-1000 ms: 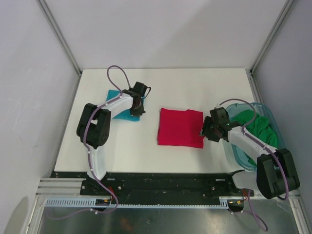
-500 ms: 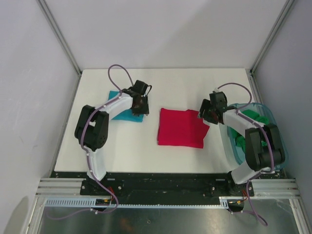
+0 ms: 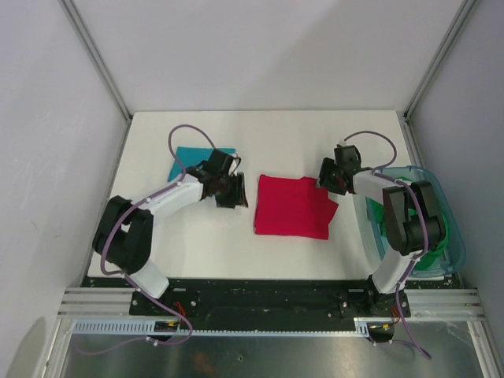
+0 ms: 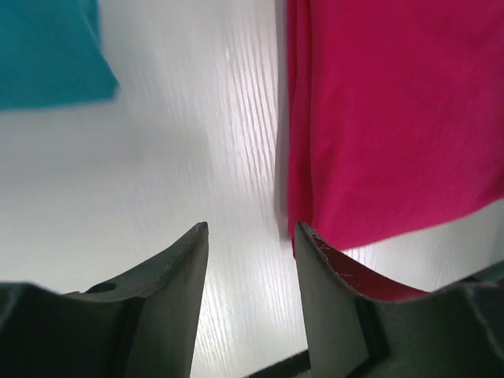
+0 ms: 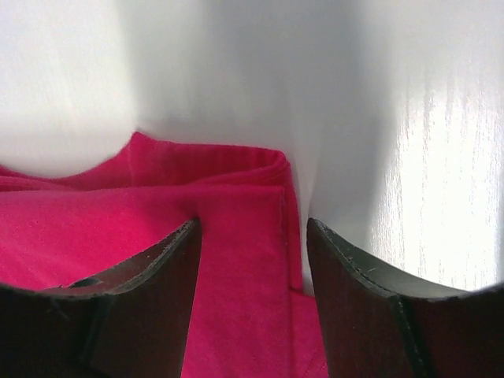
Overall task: Fold and stack the t-shirts
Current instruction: Put the neatly folded tshirt into the corner of the board with both arms
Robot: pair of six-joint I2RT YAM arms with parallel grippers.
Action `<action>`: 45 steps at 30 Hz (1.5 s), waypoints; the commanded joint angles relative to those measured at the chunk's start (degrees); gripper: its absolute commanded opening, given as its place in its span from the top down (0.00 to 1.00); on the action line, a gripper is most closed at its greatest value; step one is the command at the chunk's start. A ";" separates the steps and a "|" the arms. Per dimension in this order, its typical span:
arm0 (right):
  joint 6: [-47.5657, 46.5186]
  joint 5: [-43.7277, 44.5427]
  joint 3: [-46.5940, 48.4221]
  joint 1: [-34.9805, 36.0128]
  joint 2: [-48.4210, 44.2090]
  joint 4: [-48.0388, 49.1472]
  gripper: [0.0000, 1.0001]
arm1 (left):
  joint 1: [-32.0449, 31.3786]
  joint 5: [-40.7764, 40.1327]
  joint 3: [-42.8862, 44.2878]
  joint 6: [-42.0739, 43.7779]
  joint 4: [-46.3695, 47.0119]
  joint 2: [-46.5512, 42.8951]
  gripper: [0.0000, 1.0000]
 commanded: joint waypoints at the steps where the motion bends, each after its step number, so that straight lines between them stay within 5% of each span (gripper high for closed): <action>1: -1.11 0.30 1.53 -0.12 2.56 1.52 0.41 | -2.58 5.01 -5.93 -4.18 5.43 -4.05 0.47; 18: 0.06 3.74 1.63 2.74 5.69 0.25 0.54 | -8.05 7.75 -11.83 -12.77 14.83 0.88 0.46; 30: 0.91 4.12 1.60 2.97 5.93 -0.28 0.58 | -11.74 0.87 -11.85 -16.72 14.97 3.93 0.51; 37: 1.62 4.39 1.68 3.88 5.51 -0.23 0.65 | -12.70 -4.29 -11.30 -19.41 14.92 3.58 0.70; 45: 3.08 5.53 2.31 4.92 -0.14 -2.66 0.98 | -13.06 -5.32 -9.84 -19.57 14.69 0.31 0.99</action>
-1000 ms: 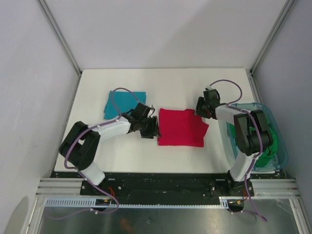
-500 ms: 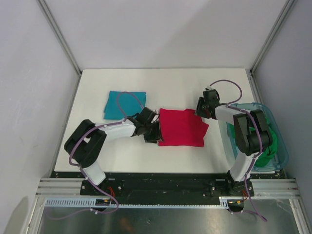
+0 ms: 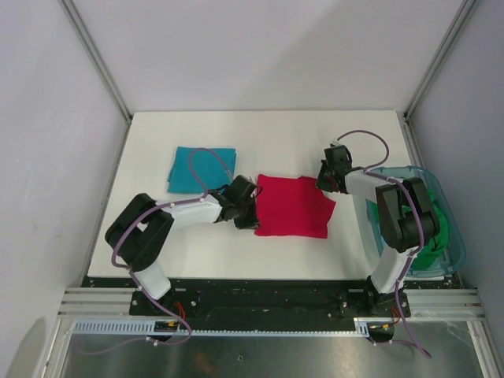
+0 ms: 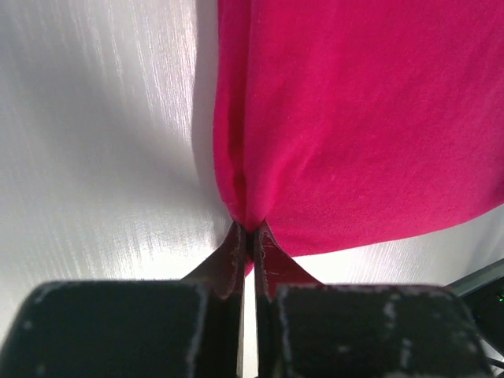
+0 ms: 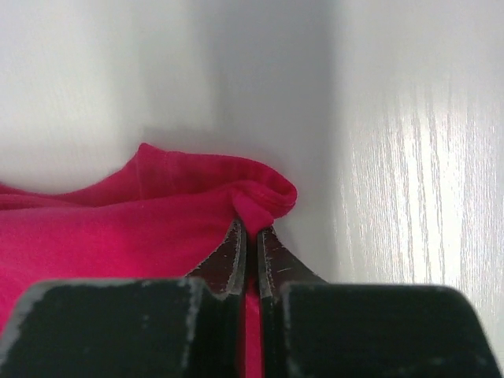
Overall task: Fold and stack the t-shirts
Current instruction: Put the neatly folded tshirt into the corner of the board with both arms
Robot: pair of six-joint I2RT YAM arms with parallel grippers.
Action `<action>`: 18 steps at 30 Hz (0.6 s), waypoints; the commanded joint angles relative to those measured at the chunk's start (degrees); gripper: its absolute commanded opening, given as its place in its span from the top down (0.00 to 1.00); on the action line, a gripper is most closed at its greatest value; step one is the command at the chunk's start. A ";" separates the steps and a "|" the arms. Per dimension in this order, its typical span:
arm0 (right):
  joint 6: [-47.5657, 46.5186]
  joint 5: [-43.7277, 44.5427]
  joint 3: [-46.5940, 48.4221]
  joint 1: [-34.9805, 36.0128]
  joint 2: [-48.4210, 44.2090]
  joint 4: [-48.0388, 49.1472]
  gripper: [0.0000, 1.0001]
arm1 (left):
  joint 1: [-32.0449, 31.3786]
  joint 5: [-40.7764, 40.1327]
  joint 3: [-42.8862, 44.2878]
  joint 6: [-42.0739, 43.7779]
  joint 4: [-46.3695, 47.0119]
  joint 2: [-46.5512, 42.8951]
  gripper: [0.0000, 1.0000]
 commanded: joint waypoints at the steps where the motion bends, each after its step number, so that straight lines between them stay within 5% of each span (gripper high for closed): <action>1: 1.17 1.68 0.75 1.47 -4.26 -5.56 0.99 | -0.42 -3.17 2.56 -0.36 -0.02 -3.97 0.99; 18: 3.48 5.77 1.32 5.62 -12.28 -9.19 1.00 | -0.20 -3.84 7.26 2.60 -4.71 -6.35 1.00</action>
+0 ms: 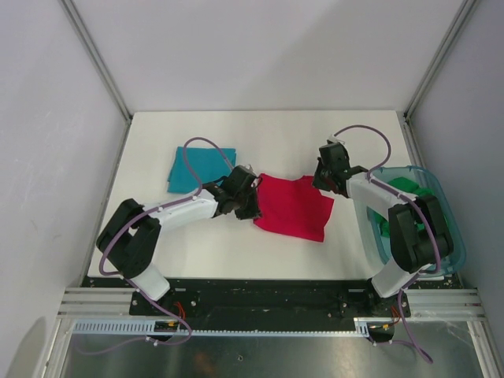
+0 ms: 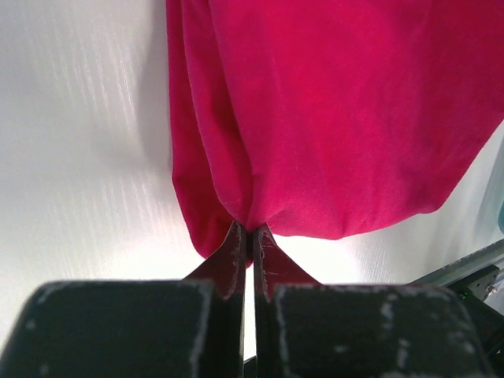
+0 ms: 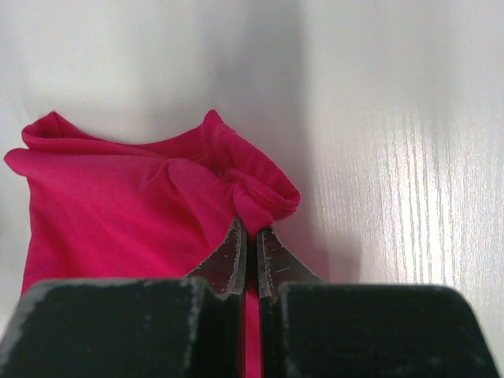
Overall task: Fold and stack the t-shirts
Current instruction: Put the neatly folded tshirt into the corner of the board with both arms
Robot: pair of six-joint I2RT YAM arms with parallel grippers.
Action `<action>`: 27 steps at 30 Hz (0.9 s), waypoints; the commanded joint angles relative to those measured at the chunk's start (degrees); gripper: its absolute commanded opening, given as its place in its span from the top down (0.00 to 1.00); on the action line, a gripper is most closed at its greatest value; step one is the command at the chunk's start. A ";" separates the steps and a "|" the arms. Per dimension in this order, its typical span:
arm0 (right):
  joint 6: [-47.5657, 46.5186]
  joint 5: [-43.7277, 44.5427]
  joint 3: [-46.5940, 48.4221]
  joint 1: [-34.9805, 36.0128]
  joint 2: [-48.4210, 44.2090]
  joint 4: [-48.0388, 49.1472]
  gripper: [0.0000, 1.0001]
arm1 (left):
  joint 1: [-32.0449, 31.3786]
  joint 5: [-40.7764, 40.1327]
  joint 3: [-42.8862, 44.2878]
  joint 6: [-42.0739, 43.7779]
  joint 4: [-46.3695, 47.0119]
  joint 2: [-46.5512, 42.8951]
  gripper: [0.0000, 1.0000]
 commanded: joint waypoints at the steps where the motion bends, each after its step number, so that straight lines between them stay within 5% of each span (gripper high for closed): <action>1: 1.17 1.23 1.50 0.53 -2.05 -1.06 1.00 | -0.13 -1.30 2.66 2.17 -0.79 -2.00 1.00; 27: 1.50 2.46 11.14 2.04 -6.53 -5.80 1.00 | 3.76 -1.07 8.12 6.10 -5.80 -6.95 1.00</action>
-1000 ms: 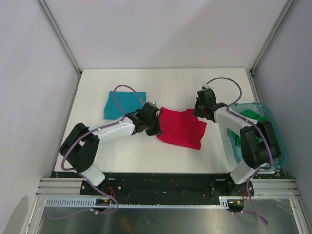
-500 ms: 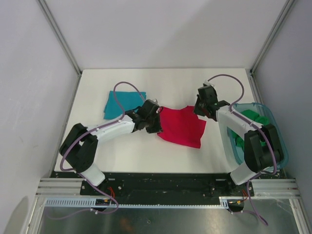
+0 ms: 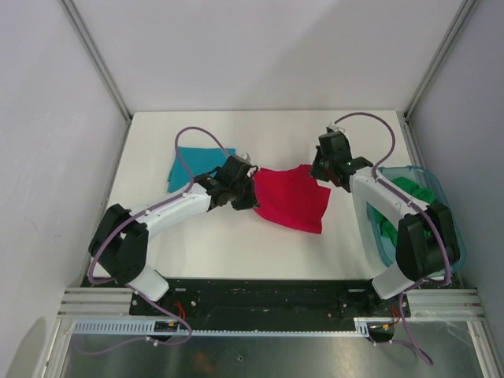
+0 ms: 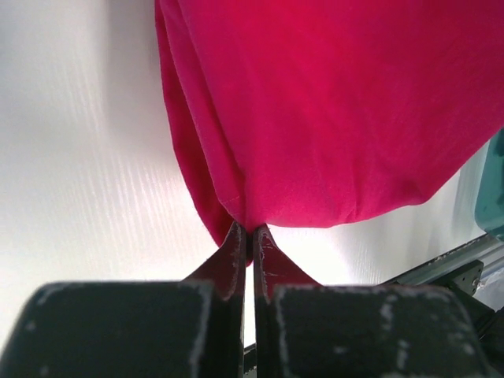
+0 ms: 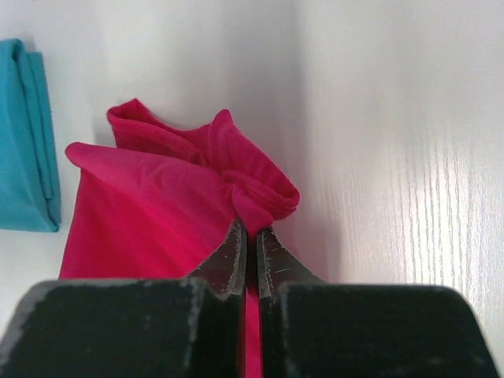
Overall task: Fold and stack the t-shirts
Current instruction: Put the neatly folded tshirt into the corner of the board with both arms
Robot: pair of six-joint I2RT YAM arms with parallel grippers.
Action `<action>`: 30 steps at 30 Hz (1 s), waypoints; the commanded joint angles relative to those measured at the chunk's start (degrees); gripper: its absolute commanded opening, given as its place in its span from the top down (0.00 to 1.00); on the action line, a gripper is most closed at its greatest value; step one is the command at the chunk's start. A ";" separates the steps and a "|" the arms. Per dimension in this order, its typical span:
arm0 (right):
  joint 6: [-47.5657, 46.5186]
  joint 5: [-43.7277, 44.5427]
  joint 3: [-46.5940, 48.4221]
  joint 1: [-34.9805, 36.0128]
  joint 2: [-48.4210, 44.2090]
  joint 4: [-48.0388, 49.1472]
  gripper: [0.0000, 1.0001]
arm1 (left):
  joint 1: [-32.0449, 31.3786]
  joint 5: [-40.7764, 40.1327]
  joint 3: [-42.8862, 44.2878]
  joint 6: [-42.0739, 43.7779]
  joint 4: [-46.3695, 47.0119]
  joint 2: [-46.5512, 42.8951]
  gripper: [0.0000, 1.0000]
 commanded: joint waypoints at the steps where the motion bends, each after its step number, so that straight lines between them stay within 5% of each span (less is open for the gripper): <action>1: 0.80 2.12 5.59 0.51 -2.43 0.61 1.00 | 2.47 -0.95 3.88 2.54 -0.89 -4.10 1.00; 15: 3.35 2.27 17.87 3.69 5.53 4.80 1.00 | 15.45 2.67 7.97 8.01 -3.82 -6.92 1.00; 30: 4.64 1.97 48.69 10.29 30.76 2.66 1.00 | 32.19 6.26 11.45 12.78 -5.06 -3.30 1.00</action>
